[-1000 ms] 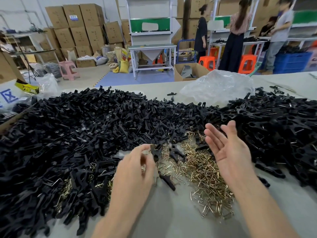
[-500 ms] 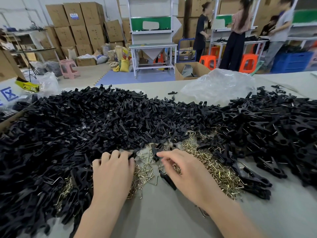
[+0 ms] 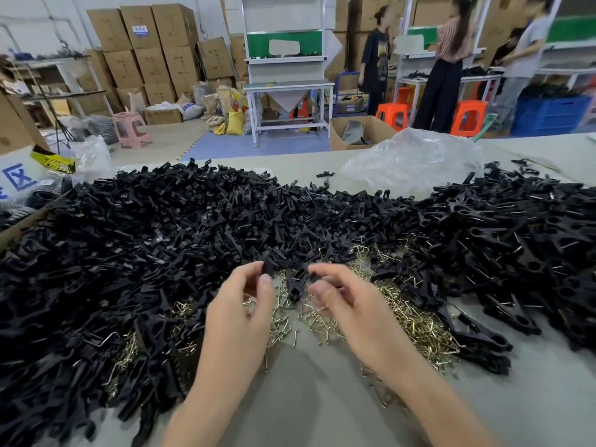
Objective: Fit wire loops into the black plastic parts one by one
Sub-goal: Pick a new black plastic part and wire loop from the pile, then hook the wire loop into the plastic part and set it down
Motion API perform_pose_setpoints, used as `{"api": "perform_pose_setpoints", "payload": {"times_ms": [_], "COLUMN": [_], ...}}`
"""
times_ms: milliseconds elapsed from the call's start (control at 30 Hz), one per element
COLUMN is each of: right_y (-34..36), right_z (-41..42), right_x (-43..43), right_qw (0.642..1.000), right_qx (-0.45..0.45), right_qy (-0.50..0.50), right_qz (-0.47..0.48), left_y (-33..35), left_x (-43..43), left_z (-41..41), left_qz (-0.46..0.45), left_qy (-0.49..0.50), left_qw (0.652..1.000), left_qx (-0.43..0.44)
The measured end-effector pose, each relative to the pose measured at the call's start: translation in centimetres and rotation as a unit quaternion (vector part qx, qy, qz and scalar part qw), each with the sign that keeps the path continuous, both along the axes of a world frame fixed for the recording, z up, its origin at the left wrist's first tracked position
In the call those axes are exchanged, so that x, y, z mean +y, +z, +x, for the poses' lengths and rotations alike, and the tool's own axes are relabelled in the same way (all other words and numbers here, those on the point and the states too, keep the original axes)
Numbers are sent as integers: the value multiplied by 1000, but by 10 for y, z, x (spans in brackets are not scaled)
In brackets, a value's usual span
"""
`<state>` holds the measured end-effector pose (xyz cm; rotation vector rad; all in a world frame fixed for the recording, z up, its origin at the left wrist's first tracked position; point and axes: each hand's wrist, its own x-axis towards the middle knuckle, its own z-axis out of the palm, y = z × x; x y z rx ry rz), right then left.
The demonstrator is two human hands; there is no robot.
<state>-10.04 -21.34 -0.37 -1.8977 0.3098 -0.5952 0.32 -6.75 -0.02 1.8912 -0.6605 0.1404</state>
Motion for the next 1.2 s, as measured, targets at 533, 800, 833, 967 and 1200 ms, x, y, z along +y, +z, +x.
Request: {"api": "perform_pose_setpoints", "payload": {"times_ms": [533,800,833,967,1200], "right_y": [3,2,2,2,4], "right_z": [8,8,9,10,9], "right_x": [4,6,6,7,7], "right_qw": [928,944,945,942,930], "right_qx": [-105,-96,-97,-101,-113], "right_qy": [20,4,4,6,17], "right_qz": [357,315,312,321,348], "left_y": [-5,-9,-9,-10,-8], "left_x": [-11,-9,-10,-11,-9], "left_z": [-19,-19,-19,-20,-20], "left_qz": [-58,-30,-32,-66,-60], "left_qy": [-148,-165,-166,-148,-161], "left_qw": [983,985,985,985,983], "left_qx": [95,36,32,65,57]}}
